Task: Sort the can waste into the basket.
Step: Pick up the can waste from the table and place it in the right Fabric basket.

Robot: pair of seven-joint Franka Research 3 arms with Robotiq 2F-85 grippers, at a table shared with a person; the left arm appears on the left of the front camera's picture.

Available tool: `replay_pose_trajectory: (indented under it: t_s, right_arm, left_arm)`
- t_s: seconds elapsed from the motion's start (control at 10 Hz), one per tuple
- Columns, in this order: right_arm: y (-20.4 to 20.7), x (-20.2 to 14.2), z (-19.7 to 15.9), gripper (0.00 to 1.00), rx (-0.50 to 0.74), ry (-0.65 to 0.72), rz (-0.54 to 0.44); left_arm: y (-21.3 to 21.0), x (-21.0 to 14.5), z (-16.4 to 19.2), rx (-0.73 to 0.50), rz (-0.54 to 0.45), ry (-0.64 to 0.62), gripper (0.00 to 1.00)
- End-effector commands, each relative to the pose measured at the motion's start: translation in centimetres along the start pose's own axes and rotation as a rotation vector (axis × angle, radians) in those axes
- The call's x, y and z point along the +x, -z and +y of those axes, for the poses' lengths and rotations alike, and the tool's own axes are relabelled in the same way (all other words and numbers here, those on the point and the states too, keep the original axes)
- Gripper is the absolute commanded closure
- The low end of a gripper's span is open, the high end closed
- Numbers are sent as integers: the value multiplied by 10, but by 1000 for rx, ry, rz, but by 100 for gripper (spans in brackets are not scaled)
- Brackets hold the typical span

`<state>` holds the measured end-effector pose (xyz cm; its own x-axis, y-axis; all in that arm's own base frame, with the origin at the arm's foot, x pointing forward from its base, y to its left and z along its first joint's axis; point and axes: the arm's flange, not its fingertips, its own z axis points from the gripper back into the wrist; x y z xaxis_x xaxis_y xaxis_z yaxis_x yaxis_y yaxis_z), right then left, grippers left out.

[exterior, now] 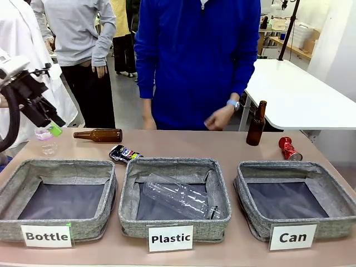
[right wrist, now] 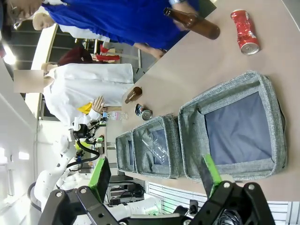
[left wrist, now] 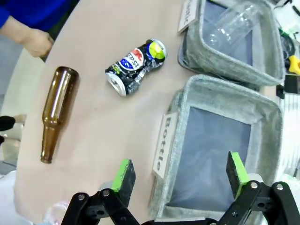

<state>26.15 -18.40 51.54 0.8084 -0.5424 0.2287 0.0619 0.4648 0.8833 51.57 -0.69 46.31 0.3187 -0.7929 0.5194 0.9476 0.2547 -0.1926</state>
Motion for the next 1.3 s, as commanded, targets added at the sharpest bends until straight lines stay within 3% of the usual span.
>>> replay_pose_trajectory:
  t_s: [0.0, 0.3, 0.6, 0.7, 1.0, 1.2]
  right_arm:
    - [0, 2, 0, 0, 31, -22, -11]
    - [0, 2, 0, 0, 31, -22, -11]
    - [0, 2, 0, 0, 31, -22, -11]
    - [0, 2, 0, 0, 31, -22, -11]
    - [0, 2, 0, 0, 31, -22, -11]
    - [0, 2, 0, 0, 31, -22, -11]
  left_arm:
    - [14, 24, 8, 47, 50, -3, 0]
    - [68, 91, 29, 96, 154, 92, 0]
    - [115, 131, 53, 191, 269, 309, 0]
    - [131, 132, 61, 235, 294, 376, 0]
    - [176, 128, 57, 212, 381, 494, 0]
    - [197, 125, 58, 210, 403, 515, 0]
